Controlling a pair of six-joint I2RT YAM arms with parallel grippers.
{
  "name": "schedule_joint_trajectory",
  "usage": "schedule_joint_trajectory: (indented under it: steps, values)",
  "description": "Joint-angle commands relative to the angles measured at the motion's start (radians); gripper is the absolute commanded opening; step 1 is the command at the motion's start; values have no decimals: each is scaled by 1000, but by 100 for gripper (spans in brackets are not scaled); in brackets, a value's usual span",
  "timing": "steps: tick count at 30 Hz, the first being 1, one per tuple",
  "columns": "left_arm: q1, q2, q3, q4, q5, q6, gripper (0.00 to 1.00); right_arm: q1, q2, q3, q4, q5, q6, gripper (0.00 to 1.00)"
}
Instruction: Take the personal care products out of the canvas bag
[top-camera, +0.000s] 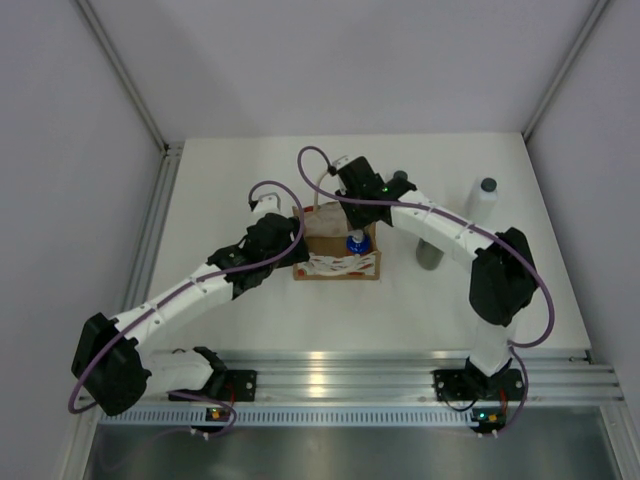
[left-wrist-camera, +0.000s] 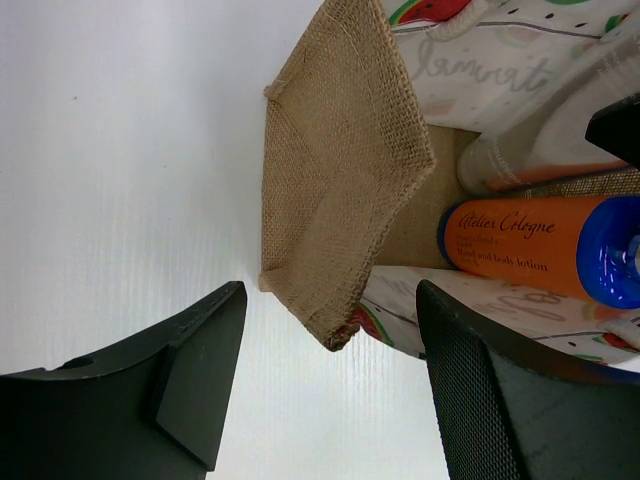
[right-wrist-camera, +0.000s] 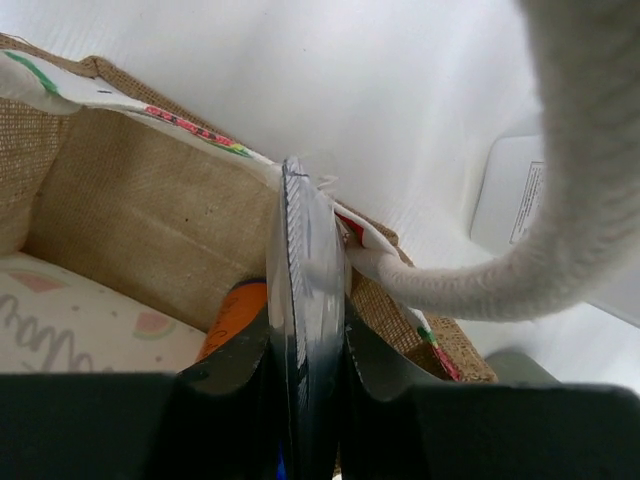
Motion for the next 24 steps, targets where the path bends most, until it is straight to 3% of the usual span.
schedule_joint_trajectory:
  steps: [1,4,12,24]
  values:
    - [2,-8,12,11,1,5,73,-16,-11,-18,51,3,-12,9]
    - [2,-8,12,11,2,5,73,-16,-37,-50,95,15,-20,0]
    - [0,-5,15,11,-1,6,73,-18,-212,-262,398,-23,-37,0]
    - [2,-8,15,10,-13,6,74,-50,-300,-386,594,-101,-35,0]
